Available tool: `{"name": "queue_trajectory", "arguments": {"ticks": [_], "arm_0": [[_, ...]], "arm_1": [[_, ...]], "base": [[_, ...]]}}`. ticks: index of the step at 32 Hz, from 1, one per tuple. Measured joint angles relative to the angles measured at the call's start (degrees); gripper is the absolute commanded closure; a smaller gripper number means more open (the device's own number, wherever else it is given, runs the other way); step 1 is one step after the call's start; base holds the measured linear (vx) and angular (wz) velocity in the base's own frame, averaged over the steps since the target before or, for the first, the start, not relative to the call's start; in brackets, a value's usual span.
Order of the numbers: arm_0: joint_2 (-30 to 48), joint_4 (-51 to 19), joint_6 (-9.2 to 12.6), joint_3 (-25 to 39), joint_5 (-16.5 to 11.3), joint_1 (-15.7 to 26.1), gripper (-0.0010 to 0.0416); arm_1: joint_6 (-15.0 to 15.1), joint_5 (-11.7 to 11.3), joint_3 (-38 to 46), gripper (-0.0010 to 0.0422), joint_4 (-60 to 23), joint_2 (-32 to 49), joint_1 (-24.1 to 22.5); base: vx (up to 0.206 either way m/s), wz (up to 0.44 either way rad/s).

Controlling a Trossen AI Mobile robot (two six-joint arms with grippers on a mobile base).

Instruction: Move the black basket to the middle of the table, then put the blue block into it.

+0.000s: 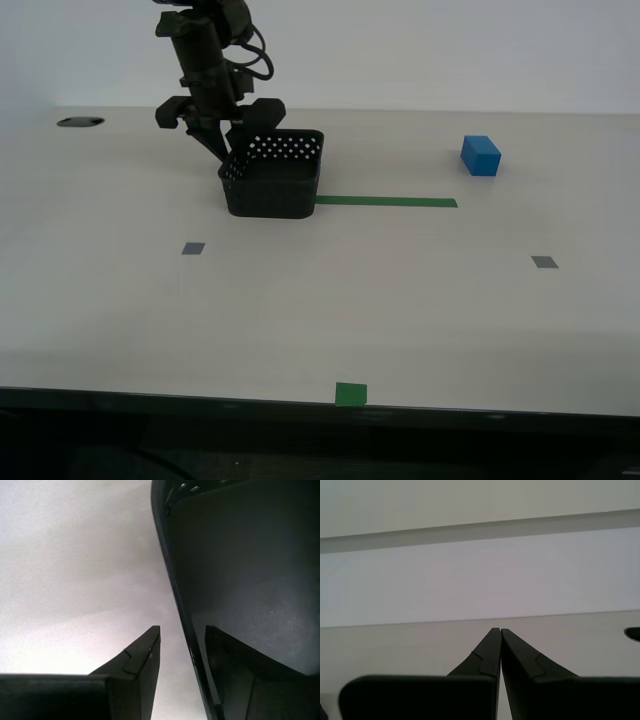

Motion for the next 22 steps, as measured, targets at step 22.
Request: {"name": "queue_trajectory", "arguments": {"ticks": [22], "arm_0": [[0.0,0.0,0.0,0.0,0.0,0.0,0.0403]], "arm_1": [[-4.5,0.4,-4.2,0.0413,9.3,-0.3,-12.3]], "base": [[0.000,0.000]]}}
